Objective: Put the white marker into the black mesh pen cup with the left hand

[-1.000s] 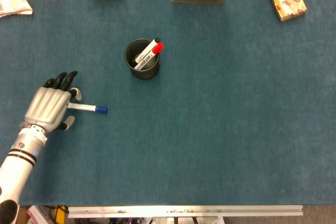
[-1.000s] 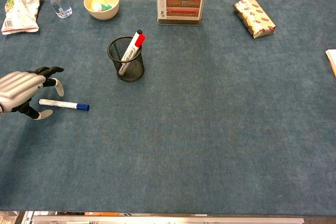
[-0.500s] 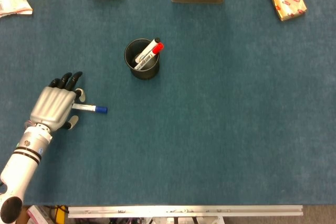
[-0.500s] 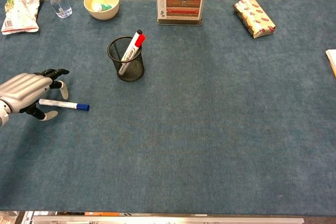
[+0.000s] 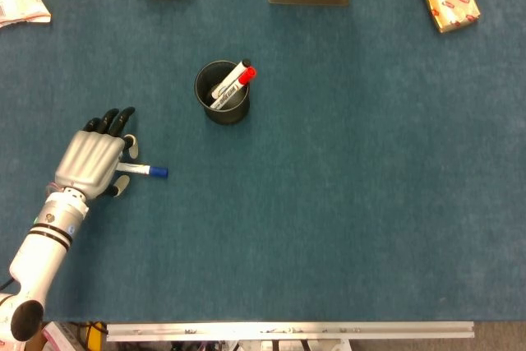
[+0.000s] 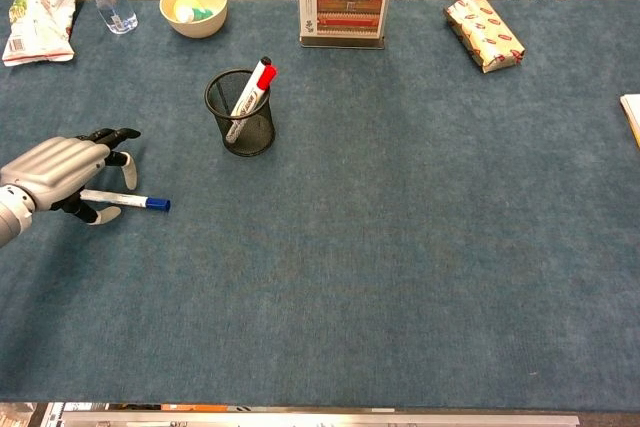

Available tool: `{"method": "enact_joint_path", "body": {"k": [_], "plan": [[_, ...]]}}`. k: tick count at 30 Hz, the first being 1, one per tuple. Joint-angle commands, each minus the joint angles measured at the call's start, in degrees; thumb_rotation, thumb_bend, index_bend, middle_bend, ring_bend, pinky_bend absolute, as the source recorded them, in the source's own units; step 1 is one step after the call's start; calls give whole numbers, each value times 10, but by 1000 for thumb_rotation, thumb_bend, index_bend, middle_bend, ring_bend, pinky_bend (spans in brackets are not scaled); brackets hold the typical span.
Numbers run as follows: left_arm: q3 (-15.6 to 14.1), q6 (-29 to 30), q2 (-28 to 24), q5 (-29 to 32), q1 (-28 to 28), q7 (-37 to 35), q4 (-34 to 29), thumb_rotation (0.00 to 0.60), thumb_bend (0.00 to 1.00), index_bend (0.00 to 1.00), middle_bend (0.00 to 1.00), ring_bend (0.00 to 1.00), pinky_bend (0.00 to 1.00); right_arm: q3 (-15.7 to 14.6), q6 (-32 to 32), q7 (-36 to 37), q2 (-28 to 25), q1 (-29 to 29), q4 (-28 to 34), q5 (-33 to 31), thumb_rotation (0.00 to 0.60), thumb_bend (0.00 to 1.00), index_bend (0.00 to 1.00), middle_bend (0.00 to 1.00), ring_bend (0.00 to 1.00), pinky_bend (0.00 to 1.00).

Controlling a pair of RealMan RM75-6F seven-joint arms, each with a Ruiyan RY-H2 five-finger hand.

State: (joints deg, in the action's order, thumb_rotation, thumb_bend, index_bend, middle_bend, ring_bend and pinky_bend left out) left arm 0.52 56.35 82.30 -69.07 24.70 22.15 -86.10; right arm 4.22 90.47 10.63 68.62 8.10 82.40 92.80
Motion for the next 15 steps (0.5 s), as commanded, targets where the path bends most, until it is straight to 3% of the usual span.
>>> {"method": "enact_joint_path", "body": {"k": [1,15], "plan": [[0,3,1,-3,1,-3,-1,600,294,440,13,0,158,0,-1,-1,0,0,0,0,600,5,499,433,410,595],[-5,4,12,-3,5,0,8,600,295,476,24,0,159,0,-2,-1,0,0,1,0,600,5,499,433,410,595]]}}
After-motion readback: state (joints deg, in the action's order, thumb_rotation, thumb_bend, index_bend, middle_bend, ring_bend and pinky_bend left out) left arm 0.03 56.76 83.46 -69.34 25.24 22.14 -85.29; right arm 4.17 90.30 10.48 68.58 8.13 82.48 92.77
